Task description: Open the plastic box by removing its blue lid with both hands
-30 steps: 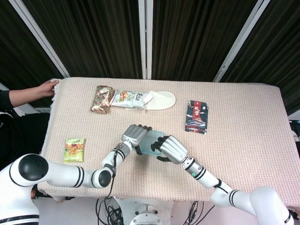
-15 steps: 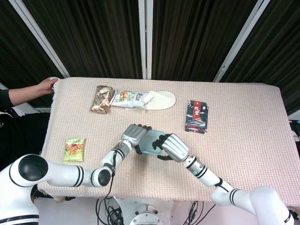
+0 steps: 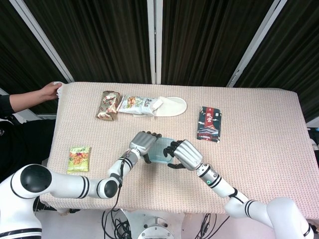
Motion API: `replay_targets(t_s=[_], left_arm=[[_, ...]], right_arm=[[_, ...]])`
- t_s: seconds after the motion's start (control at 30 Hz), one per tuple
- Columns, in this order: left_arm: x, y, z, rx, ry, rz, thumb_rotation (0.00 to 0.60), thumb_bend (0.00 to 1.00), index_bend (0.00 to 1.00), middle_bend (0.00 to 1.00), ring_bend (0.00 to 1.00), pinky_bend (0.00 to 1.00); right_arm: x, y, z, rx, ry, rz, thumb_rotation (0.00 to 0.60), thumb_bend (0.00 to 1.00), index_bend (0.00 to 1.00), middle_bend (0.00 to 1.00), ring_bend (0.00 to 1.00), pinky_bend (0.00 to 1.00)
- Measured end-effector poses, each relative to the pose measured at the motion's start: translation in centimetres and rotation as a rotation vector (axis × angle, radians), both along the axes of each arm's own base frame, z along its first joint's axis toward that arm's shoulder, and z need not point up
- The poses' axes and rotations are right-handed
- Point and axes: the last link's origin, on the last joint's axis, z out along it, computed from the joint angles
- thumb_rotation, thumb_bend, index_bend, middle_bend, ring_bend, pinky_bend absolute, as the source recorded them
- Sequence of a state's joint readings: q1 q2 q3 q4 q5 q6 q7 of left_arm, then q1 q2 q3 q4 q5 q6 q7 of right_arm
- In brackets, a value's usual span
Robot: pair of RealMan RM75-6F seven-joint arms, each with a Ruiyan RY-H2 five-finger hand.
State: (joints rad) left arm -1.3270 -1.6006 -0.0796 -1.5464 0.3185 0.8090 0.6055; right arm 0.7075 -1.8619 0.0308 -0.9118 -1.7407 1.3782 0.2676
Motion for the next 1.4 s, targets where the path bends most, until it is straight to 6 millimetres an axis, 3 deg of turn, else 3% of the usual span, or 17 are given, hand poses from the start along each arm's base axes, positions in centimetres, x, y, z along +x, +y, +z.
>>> replay_targets(t_s=[0.27,0.83,1.0,1.4], left_arm=[[0.1,0.0,0.1,-0.005,0.001,-0.007,0.600,0.00,0.17,0.27,0.18,0.21],[0.0,-0.2,0.9,-0.021,-0.023,0.001,0.600,0.00,0.17,0.27,0.18,0.21],[-0.1,-0.3,1.1,-0.033,-0.030,0.003,0.600,0.00,0.12,0.26,0.18,0.21],[-0.2,-0.5,1.8,-0.043,-0.046,-0.004,0.600,0.00,0.04,0.19,0.14,0.21]], right_arm=[[0.0,-0.2,0.0,-0.004,-0.001,-0.003,0.600,0.02,0.56,0.66,0.56,0.75],[0.4,-0.8,0.2,-0.049,-0.024,0.019,0.600,0.22,0.56,0.67,0.57,0.75],[0.6,-0.8,0.0,-0.064,-0.014,0.031,0.600,0.31,0.56,0.67,0.57,0.75],[0.7,-0.9,-0.1,-0.098,-0.004,0.055,0.600,0.40,0.57,0.67,0.58,0.74]])
